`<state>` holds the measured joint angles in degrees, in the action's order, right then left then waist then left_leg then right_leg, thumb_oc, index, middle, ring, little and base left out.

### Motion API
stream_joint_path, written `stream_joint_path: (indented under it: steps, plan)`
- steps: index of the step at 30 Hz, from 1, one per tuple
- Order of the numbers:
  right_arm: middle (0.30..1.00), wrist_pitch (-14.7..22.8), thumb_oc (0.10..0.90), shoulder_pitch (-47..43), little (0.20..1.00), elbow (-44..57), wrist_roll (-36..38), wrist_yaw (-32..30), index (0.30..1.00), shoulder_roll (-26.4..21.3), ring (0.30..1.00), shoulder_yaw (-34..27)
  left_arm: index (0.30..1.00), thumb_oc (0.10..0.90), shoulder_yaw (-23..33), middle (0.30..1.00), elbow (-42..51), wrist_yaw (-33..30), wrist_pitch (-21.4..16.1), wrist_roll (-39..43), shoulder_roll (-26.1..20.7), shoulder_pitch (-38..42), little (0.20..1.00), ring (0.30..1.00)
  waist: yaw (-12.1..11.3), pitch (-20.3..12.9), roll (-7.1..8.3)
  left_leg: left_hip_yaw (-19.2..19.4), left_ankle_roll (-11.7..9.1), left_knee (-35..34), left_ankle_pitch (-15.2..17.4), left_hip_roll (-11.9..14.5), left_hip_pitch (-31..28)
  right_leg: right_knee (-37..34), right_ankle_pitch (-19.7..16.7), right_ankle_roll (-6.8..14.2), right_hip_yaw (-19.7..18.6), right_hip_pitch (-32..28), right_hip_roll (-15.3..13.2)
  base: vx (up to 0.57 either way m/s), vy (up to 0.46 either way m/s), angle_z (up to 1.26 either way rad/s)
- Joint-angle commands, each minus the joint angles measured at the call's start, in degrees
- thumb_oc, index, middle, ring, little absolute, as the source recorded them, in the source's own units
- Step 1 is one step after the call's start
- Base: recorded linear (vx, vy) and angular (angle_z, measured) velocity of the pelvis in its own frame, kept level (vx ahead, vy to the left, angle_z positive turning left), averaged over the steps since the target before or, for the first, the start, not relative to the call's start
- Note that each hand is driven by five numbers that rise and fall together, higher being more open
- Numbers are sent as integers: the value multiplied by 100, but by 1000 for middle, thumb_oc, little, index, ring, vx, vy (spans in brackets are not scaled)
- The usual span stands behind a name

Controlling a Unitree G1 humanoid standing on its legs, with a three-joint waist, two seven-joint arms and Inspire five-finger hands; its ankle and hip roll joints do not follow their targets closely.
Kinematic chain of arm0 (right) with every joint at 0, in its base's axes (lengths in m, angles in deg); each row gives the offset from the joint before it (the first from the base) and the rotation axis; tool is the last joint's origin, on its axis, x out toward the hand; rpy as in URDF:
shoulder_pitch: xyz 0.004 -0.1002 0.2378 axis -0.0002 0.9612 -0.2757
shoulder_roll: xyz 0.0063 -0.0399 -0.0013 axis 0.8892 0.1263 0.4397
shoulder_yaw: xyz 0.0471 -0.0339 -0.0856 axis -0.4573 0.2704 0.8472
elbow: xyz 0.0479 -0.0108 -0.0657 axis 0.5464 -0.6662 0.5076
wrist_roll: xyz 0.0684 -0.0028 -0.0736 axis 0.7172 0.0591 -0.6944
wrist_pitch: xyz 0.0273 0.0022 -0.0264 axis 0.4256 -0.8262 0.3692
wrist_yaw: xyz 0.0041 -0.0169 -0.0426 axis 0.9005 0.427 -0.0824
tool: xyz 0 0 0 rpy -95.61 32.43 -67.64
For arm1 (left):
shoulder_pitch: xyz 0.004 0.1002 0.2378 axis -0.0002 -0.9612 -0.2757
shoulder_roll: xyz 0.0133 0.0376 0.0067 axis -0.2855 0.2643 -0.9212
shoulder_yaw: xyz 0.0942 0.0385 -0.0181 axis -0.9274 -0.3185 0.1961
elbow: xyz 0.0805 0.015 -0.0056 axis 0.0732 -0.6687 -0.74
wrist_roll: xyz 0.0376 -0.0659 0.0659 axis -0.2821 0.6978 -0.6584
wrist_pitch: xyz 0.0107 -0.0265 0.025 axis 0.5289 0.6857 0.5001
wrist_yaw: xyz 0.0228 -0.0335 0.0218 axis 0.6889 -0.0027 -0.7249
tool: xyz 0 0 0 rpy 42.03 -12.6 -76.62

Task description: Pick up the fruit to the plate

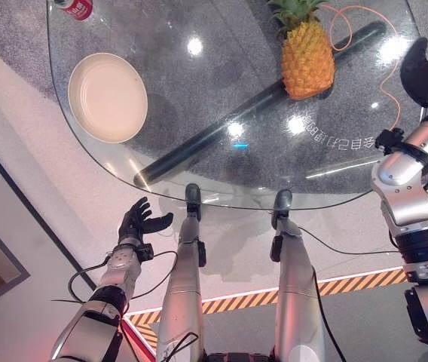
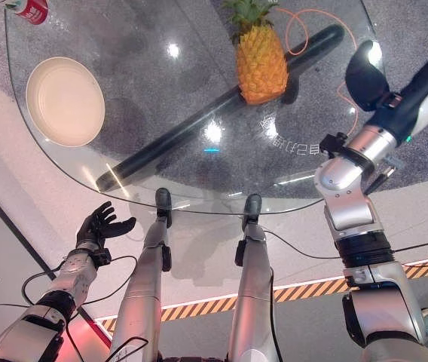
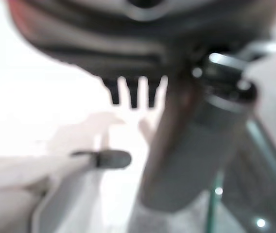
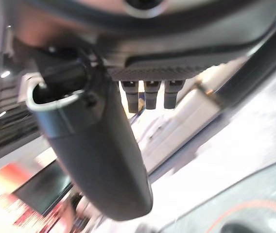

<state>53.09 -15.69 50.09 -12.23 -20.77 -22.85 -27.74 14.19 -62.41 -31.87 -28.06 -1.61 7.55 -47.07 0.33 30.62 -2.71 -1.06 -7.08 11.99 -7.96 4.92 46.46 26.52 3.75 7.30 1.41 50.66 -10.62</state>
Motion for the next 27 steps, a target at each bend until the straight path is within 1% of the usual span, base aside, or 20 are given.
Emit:
stream_joint_path:
  steps: [1, 6, 9, 12, 14, 16, 20, 27]
  plan:
    - [900, -138, 800, -341, 900, 760, -651, 388, 900, -397, 900, 111, 900, 800, 284, 900, -100, -73, -112, -95, -97, -449, 900, 900, 58, -82, 133, -62, 271, 652, 572, -436, 107, -1025, -736, -88, 407, -332, 218, 0, 0, 0]
    - [900, -239, 800, -481, 900, 736, -453, 869, 900, -157, 900, 431, 900, 800, 227, 900, -50, -91, -184, -219, 16, -493, 900, 900, -2, -82, 95, -49, 275, 659, 560, -464, 99, -1001, -694, -120, 439, -347, 215, 0, 0, 0]
    - [900, -270, 800, -537, 900, 692, -344, 1021, 900, 5, 900, 551, 900, 800, 162, 900, -29, -111, -223, -247, 81, -508, 900, 900, -44, -82, 56, -40, 284, 676, 556, -473, 116, -959, -665, -139, 458, -332, 195, 0, 0, 0]
    - [900, -272, 800, -537, 900, 734, -193, 1089, 900, 133, 900, 588, 900, 800, 140, 900, 12, -132, -183, -282, 112, -524, 900, 900, -67, -82, 27, -28, 285, 679, 545, -474, 120, -932, -646, -152, 476, -325, 184, 0, 0, 0]
    - [900, -319, 800, -538, 900, 786, -220, 1098, 900, 193, 900, 598, 900, 800, 129, 900, 23, -139, -164, -303, 120, -524, 900, 900, -73, -82, 16, -25, 289, 665, 538, -477, 110, -923, -642, -155, 482, -324, 185, 0, 0, 0]
    - [900, -461, 800, -546, 900, 945, -210, 1171, 900, 294, 900, 629, 900, 800, 90, 900, 49, -148, -125, -361, 153, -534, 900, 900, -80, -82, -6, -5, 294, 642, 515, -481, 108, -905, -647, -162, 495, -306, 185, 0, 0, 0]
    - [900, -603, 800, -605, 900, 1028, -214, 1196, 900, 362, 900, 722, 900, 800, 39, 900, 45, -143, -132, -380, 216, -546, 900, 900, -90, -82, -27, 13, 297, 617, 491, -480, 90, -892, -650, -175, 485, -302, 196, 0, 0, 0]
    - [900, -737, 800, -620, 900, 1108, 91, 1283, 900, 454, 900, 772, 900, 800, -46, 900, 67, -203, -165, -443, 315, -583, 900, 900, -96, -82, -34, 47, 292, 565, 443, -472, 72, -899, -679, -175, 486, -293, 210, 3, 3, 1]
